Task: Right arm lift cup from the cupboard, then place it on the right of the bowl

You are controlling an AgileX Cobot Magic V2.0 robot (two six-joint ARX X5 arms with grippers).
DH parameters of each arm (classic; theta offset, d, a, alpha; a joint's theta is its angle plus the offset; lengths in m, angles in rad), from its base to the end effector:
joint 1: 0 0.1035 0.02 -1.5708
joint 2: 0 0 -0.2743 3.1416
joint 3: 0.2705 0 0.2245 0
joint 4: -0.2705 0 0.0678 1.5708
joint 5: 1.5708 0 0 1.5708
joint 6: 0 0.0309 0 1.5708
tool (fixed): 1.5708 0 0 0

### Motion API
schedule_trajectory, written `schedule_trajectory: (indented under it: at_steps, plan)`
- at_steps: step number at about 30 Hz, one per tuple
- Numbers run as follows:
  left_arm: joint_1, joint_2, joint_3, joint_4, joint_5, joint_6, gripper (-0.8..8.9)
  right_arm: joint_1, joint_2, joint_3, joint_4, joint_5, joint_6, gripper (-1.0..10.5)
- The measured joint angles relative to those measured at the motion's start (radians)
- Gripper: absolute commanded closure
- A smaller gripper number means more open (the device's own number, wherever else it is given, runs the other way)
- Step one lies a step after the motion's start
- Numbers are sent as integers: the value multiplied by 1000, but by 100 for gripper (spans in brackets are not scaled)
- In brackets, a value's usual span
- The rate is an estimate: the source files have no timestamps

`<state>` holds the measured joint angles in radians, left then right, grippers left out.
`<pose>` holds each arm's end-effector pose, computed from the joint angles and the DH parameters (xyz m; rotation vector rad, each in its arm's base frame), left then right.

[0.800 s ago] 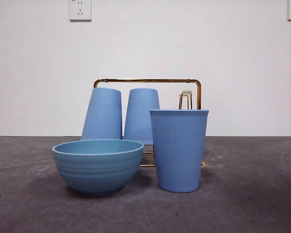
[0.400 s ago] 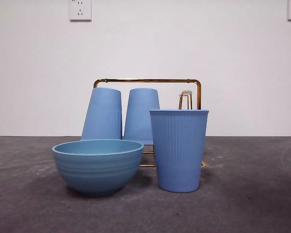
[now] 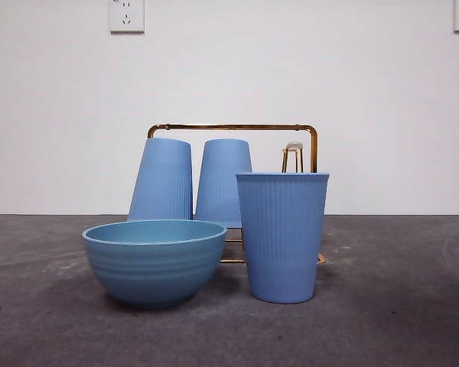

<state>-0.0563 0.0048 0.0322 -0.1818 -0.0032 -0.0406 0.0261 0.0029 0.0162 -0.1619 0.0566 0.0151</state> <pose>0.0578 -0.0032 0.1555 -0.0359 0.1554 -0.0499 0.0588 -0.0002 0.1526 0.0089 0.1482 -0.0316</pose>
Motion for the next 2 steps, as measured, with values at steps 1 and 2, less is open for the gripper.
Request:
schedule_trajectory:
  at_steps: [1, 2]
  plan:
    - [0, 0, 0, 0, 0, 0, 792, 0, 0, 0, 0, 0, 0, 928]
    - [0, 0, 0, 0, 0, 0, 792, 0, 0, 0, 0, 0, 0, 928]
